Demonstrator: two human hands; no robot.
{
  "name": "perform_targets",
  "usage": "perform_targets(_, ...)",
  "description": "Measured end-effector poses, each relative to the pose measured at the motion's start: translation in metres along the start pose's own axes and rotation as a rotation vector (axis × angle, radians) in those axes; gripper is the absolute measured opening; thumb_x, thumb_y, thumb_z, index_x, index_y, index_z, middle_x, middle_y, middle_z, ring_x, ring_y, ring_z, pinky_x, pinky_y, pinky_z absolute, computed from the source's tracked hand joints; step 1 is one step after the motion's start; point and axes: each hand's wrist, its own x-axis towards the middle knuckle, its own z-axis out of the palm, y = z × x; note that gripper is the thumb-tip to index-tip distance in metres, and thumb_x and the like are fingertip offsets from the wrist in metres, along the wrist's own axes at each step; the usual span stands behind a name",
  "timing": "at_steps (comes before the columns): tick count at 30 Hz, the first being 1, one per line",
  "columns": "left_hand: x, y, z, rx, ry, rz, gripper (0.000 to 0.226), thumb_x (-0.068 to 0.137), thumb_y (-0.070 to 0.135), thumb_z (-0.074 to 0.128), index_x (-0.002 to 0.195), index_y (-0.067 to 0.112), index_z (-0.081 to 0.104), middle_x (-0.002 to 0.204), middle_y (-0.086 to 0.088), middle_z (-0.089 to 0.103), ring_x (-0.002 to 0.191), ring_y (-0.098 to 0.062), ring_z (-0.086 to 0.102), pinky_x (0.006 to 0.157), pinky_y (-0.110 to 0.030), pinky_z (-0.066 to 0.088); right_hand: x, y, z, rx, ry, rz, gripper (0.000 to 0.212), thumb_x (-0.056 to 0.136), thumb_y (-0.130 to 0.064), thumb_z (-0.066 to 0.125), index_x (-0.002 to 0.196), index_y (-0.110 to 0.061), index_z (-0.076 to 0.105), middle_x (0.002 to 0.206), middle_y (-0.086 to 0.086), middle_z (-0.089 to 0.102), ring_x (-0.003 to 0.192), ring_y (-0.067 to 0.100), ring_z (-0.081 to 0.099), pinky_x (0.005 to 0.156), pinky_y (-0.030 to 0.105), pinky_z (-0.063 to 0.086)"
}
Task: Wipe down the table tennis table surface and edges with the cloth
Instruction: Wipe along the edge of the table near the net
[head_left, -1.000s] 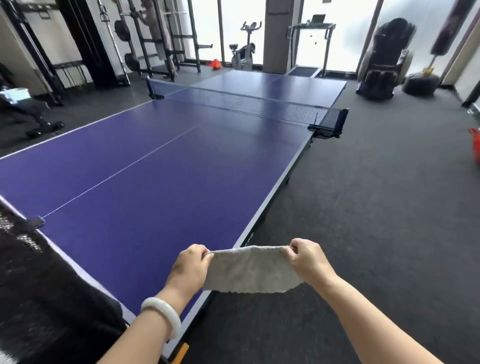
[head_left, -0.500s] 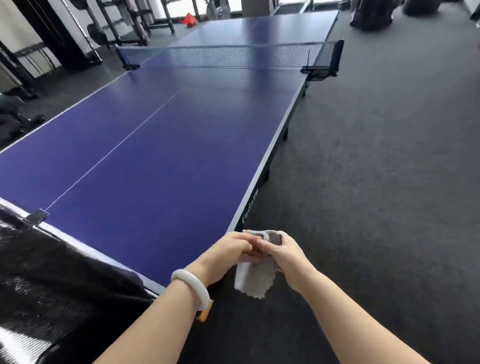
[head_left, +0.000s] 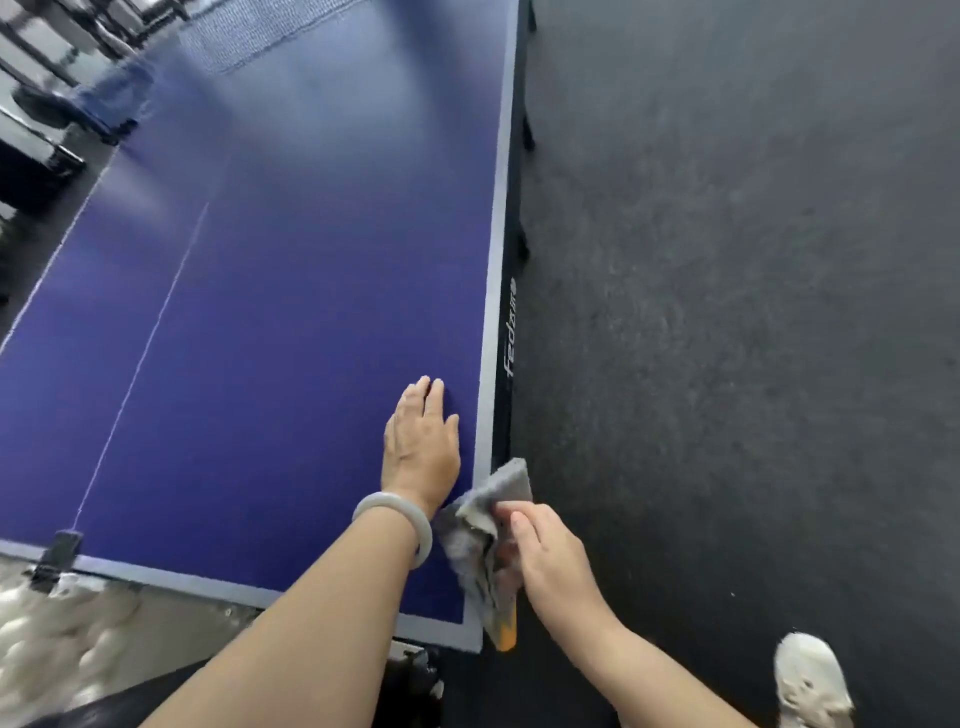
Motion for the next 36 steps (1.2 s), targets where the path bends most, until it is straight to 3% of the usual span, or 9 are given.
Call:
perform_targets(4,0.005,-0.008,0.022,-0.054,0.119,0.076,0.052,0.103,0.022,0.037,0.153,0.012,0.029,0.156,-0.005,0.026,0.144,-0.022,0.022,0.121,-0.036,0.016,0.006,0.035,0.011,0.032,0.073,0.014,0.025,0.1,-0.026,0.054,0.12,-0.041,0.05,0.12,-0.017,0.055,0.102,-0.007,0.055,0.079,0.005,0.043)
perform_targets(8,0.007,-0.01,0.031,-0.157,0.163,0.091,0.049,0.102,0.02,0.04,0.151,0.014,0.034,0.154,-0.003,0.029,0.141,-0.021,0.026,0.119,-0.036,0.018,0.005,0.048,0.045,-0.251,0.094,-0.099,0.072,0.092,-0.058,0.051,0.153,-0.033,0.02,0.132,-0.021,0.024,0.125,-0.003,0.027,0.107,0.022,0.035)
perform_targets(11,0.007,-0.01,0.03,-0.17,0.169,0.105,0.048,0.103,0.02,0.039,0.15,0.014,0.035,0.153,-0.002,0.029,0.141,-0.019,0.026,0.119,-0.035,0.018,0.006,0.043,0.067,-0.106,0.155,-0.101,0.08,0.096,-0.057,0.043,0.157,-0.032,-0.002,0.159,-0.019,-0.003,0.146,-0.001,0.0,0.123,0.032,0.015)
perform_targets(16,0.008,-0.014,0.031,-0.164,0.172,0.119,0.048,0.103,0.021,0.038,0.149,0.012,0.036,0.153,-0.003,0.03,0.141,-0.018,0.026,0.117,-0.033,0.016,0.01,0.033,0.057,0.328,0.133,0.039,0.08,0.085,-0.073,0.031,0.153,-0.03,0.03,0.161,-0.012,0.024,0.146,-0.001,0.021,0.122,0.035,0.022)
perform_targets(19,0.008,-0.014,0.032,-0.164,0.174,0.118,0.047,0.103,0.018,0.041,0.149,0.012,0.036,0.152,-0.004,0.03,0.14,-0.019,0.027,0.117,-0.033,0.017,0.009,0.038,0.039,0.466,0.171,0.071,0.076,0.086,-0.078,0.03,0.13,-0.026,0.064,0.133,-0.021,0.06,0.128,-0.01,0.046,0.11,0.018,0.035)
perform_targets(25,0.007,-0.014,0.033,-0.153,0.179,0.117,0.047,0.103,0.019,0.04,0.149,0.013,0.035,0.152,-0.003,0.03,0.14,-0.019,0.026,0.118,-0.032,0.017,0.023,0.05,0.032,0.73,0.222,0.249,0.046,0.101,-0.036,0.051,0.074,-0.011,0.078,0.112,-0.01,0.072,0.104,0.005,0.067,0.091,0.028,0.049)
perform_targets(27,0.007,-0.014,0.034,-0.152,0.18,0.115,0.047,0.103,0.019,0.04,0.15,0.014,0.035,0.153,-0.003,0.03,0.141,-0.017,0.025,0.115,-0.026,0.012,0.027,0.053,0.04,0.593,0.323,0.284,0.02,0.091,-0.035,0.068,0.084,-0.016,0.071,0.113,-0.006,0.066,0.098,0.005,0.065,0.08,0.021,0.05)
perform_targets(29,0.007,-0.013,0.034,-0.152,0.182,0.114,0.047,0.103,0.019,0.04,0.15,0.013,0.035,0.153,-0.003,0.03,0.141,-0.017,0.024,0.114,-0.025,0.011,0.028,0.053,0.047,0.538,0.327,0.295,0.027,0.087,-0.038,0.073,0.103,-0.02,0.061,0.119,-0.002,0.056,0.099,0.004,0.061,0.075,0.014,0.049)
perform_targets(36,0.006,-0.012,0.034,-0.143,0.18,0.11,0.047,0.103,0.019,0.039,0.15,0.013,0.034,0.153,-0.004,0.03,0.142,-0.019,0.025,0.118,-0.035,0.017,0.008,0.046,0.064,0.143,0.12,0.108,0.079,0.087,-0.07,0.014,0.155,-0.031,0.021,0.155,-0.012,0.035,0.142,0.009,0.032,0.116,0.028,0.025)
